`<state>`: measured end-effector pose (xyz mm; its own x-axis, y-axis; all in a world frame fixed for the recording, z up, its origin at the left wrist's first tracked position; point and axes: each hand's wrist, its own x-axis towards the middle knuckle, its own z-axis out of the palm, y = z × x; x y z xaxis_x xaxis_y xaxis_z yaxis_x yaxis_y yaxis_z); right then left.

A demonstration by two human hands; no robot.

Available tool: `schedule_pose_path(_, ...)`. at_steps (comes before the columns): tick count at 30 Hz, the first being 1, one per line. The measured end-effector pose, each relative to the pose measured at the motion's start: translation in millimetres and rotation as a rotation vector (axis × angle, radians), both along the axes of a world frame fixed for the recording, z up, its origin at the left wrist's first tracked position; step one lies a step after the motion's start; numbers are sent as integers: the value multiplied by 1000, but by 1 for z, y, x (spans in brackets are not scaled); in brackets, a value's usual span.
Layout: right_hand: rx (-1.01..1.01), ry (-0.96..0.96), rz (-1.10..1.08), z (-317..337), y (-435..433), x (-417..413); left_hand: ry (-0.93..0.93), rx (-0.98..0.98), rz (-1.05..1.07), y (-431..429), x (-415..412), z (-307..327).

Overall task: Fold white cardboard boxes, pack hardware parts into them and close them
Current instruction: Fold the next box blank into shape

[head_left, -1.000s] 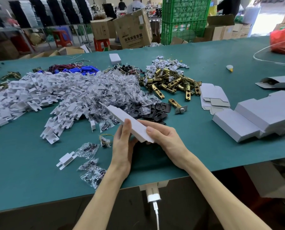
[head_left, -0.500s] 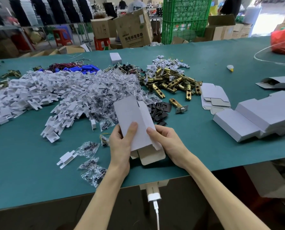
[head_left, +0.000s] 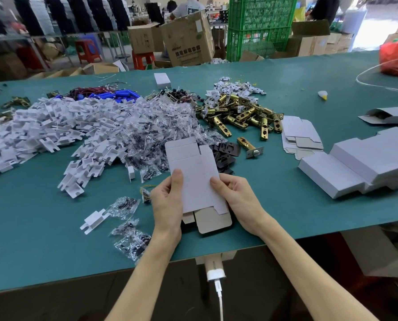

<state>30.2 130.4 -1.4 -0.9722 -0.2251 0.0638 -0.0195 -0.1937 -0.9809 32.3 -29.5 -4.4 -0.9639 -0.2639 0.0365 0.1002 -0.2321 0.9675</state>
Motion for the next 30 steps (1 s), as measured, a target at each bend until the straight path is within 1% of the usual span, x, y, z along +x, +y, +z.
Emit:
schedule_pose_path(2,-12,6,-9,1,0,1,5,-14,6,0,0,0)
schedule_pose_path(4,-34,7,-21,3,0,1,-1,12,-5,1,1,1)
schedule_pose_path(8,-33,6,-47,8,-4,1,32,38,-80,0,4,3)
schedule_pose_path(12,40,67,-39,12,-5,4,83,43,-153,2,3,4)
schedule_pose_path(15,47,67,-9,13,-5,5,79,38,-158,3,5,5)
schedule_pose_path(25,29,39,-35,10,-4,5,58,-4,-163,2,3,2)
schedule_pose_path(30,38,35,-37,10,-4,5,46,-31,-131,2,3,2)
